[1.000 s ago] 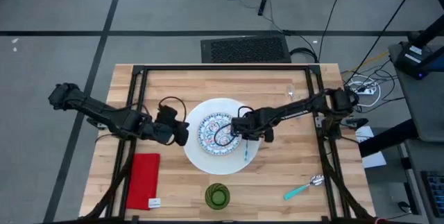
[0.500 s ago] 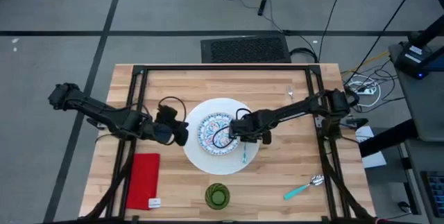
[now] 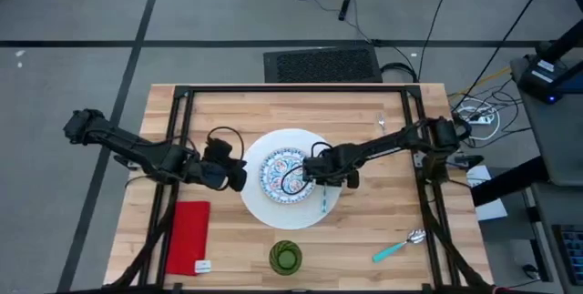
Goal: Set table place
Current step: Put the light blue spoon to the right side of the white table knife on the white tablemat
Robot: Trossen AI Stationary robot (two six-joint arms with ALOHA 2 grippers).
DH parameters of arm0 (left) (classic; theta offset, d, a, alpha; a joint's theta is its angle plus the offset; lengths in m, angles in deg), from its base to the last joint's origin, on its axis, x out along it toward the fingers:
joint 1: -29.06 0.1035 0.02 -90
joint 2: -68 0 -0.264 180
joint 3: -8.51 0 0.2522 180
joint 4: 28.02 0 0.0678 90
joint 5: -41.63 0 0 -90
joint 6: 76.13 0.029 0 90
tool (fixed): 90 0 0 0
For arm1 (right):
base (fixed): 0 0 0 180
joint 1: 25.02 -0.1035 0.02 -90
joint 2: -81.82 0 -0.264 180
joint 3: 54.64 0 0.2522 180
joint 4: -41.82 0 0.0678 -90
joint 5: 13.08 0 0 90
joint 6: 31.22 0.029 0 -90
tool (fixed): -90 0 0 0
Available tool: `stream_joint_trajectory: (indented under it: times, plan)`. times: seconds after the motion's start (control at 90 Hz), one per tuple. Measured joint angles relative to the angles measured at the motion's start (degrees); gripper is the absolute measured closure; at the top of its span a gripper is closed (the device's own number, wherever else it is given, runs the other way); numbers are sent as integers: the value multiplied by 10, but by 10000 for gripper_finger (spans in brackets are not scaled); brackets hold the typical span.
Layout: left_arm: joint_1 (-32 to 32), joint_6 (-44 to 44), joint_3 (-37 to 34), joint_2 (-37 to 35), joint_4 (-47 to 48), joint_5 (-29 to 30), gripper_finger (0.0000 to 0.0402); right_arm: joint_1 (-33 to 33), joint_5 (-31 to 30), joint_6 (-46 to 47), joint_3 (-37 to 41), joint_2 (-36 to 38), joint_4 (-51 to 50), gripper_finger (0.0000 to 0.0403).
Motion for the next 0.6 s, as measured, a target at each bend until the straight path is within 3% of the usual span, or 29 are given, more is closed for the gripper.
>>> stream_joint_trajectory:
  times: [0.178,0.311,0.456,0.6]
  plan:
    - [0,0,0,0,2,-2,402,0,11,-13,0,55,-59,320]
    - [0,0,0,0,6,-2,402,0,-14,-23,0,142,-130,319]
    - [0,6,0,0,6,-4,402,3,-6,-95,0,234,-206,317]
    - [0,19,0,0,5,-5,402,-33,10,-62,0,295,-263,317]
